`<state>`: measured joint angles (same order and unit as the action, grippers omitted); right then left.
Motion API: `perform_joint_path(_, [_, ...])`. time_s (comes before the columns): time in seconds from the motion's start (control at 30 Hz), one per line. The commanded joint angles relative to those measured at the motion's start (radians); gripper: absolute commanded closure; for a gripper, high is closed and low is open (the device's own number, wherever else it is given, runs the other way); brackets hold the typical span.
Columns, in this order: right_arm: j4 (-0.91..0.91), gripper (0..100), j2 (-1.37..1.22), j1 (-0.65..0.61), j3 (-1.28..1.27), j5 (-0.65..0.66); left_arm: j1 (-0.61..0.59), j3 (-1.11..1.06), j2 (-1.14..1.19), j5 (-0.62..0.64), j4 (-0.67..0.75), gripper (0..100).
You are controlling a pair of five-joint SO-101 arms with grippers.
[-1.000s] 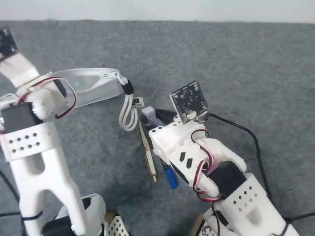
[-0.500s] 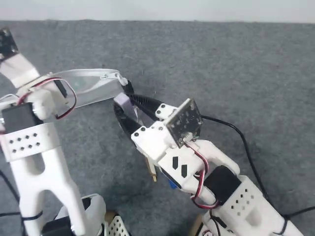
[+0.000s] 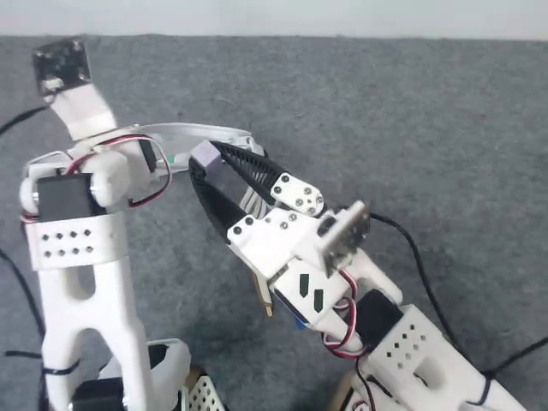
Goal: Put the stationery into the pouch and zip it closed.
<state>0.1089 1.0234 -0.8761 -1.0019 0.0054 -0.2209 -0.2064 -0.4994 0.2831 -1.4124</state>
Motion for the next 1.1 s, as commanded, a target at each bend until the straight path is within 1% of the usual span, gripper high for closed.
perform_joint_path(0.0, [0.143, 99.3, 0.025, 0.002, -0.011, 0.015, 0.020, 0.054, -0.008, -0.006, -0.006, 99])
perform_joint_path(0.1, [0.189, 99.3, -0.001, 0.013, -0.017, 0.012, 0.020, 0.051, -0.008, -0.006, -0.006, 99])
perform_joint_path(0.2, [0.271, 99.3, -0.087, 0.025, -0.017, 0.011, 0.020, 0.051, -0.006, -0.006, -0.006, 99])
perform_joint_path(0.43, [0.585, 99.3, -0.361, 0.030, -0.014, 0.015, 0.020, 0.051, -0.006, -0.006, -0.006, 99])
perform_joint_path(0.53, [0.676, 99.3, -0.453, 0.051, -0.002, 0.015, 0.020, 0.051, -0.006, -0.006, -0.006, 99])
perform_joint_path(0.63, [0.711, 99.3, -0.539, 0.082, 0.034, 0.012, 0.020, 0.051, -0.006, -0.006, -0.006, 99])
perform_joint_path(0.8, [0.713, 99.3, -0.661, 0.101, 0.084, 0.011, 0.018, 0.051, -0.006, -0.008, -0.006, 99])
perform_joint_path(1.07, [0.705, 99.1, -0.713, 0.096, 0.087, 0.011, 0.014, 0.050, -0.006, -0.008, -0.006, 99])
